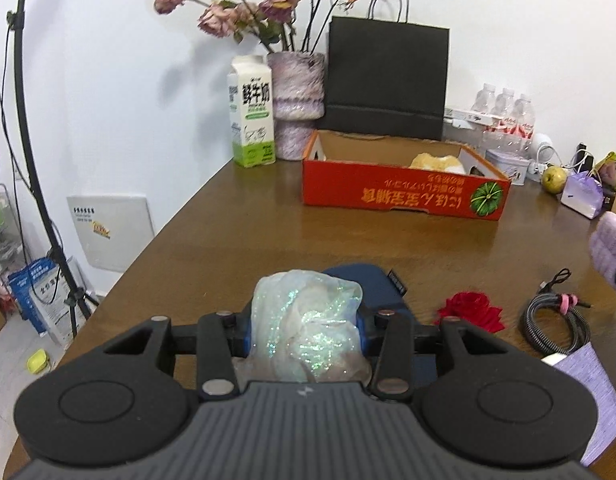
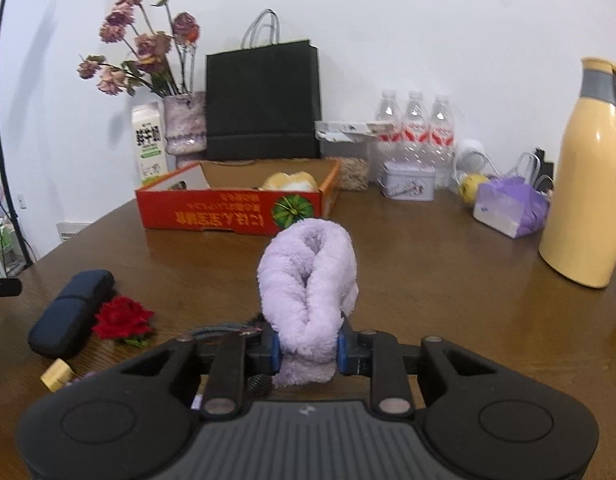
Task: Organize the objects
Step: 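Carry the plastic bag and the fuzzy band with both grippers over the box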
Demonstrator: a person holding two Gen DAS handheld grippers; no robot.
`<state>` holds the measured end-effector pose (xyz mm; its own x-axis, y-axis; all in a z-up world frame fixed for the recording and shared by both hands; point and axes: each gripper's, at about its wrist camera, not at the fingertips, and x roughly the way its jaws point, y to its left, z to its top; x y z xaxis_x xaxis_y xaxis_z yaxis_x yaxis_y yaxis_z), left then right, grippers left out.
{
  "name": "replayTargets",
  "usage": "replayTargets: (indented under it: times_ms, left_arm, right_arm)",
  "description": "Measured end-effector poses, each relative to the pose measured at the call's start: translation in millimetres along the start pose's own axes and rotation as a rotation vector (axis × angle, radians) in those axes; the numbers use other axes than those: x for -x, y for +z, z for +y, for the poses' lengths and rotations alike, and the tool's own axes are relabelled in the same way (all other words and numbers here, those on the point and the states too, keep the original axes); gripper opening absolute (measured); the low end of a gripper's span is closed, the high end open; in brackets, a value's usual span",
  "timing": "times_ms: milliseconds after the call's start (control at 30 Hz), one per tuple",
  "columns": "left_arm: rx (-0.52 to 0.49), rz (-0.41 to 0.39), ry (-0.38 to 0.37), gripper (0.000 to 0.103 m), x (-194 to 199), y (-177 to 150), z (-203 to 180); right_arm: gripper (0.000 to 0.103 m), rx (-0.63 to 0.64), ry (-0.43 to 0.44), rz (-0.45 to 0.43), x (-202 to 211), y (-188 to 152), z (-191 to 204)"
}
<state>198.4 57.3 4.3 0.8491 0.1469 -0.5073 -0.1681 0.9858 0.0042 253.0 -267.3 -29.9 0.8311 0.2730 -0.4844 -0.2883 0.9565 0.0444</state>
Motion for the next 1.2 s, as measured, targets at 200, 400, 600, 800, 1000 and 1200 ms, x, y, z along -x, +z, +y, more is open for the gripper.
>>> replayTargets:
  times_ms: [200, 400, 600, 800, 1000, 1200]
  left_arm:
    - [-0.02, -0.021, -0.034, 0.043, -3.9, 12.7, -11.5]
    - [-0.026, -0.024, -0.063, 0.043, -15.5, 24.6, -20.0]
    - [-0.037, -0.028, -0.079, 0.043, -29.8, 35.6, -27.3]
    - [-0.031, -0.029, -0.107, 0.043, -47.8, 47.9, -33.4]
    - [-0.045, -0.038, -0.125, 0.043, -64.7, 59.9, -44.1]
    - [-0.036, -0.043, -0.136, 0.043, -86.3, 75.2, -51.0]
  right_arm:
    - [0.023, 0.017, 0.029, -0.019, -4.4, 13.1, 18.2]
    - [0.023, 0.028, 0.055, -0.027, -14.5, 24.1, 35.4]
    - [0.023, 0.031, 0.078, -0.031, -30.0, 35.1, 48.0]
    - [0.023, 0.042, 0.101, -0.03, -49.5, 44.2, 59.4]
    - [0.023, 0.044, 0.107, -0.039, -67.2, 55.7, 66.9]
    - [0.023, 0.027, 0.119, -0.046, -88.0, 70.6, 69.7]
